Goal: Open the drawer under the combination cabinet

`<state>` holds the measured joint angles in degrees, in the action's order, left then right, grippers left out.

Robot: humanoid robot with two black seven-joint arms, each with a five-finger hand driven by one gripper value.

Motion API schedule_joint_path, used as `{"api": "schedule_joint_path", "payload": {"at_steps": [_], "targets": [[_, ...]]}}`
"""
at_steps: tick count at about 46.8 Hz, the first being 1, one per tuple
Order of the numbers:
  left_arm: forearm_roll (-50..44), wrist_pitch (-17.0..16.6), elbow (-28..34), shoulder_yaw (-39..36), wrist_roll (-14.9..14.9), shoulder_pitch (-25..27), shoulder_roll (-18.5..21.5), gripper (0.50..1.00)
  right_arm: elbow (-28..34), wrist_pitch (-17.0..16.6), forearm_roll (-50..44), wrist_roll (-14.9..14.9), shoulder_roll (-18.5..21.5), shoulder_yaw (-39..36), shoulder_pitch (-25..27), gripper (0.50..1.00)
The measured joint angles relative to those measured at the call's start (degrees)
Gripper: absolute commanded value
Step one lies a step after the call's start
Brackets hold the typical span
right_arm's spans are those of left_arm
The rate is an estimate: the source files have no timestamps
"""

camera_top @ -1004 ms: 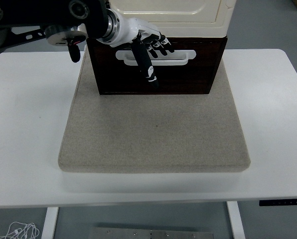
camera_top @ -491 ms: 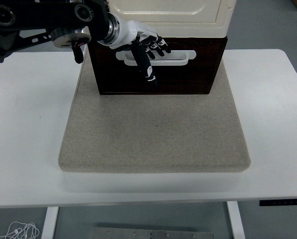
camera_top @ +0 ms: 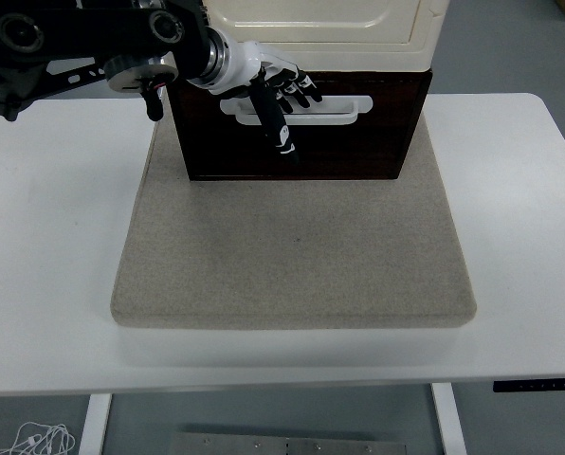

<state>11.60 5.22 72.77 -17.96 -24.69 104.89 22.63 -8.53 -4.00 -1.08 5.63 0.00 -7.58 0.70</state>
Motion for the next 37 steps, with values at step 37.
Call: {"api": "schedule_joint_path", "payload": {"at_steps": [37], "targets": [[0.11,4.59,-1.05,0.32,0.00,-0.29,-1.49,1.000,0.00,-0.01,0.00,0.00,0.00,-0.02,0.00,0.928]]}}
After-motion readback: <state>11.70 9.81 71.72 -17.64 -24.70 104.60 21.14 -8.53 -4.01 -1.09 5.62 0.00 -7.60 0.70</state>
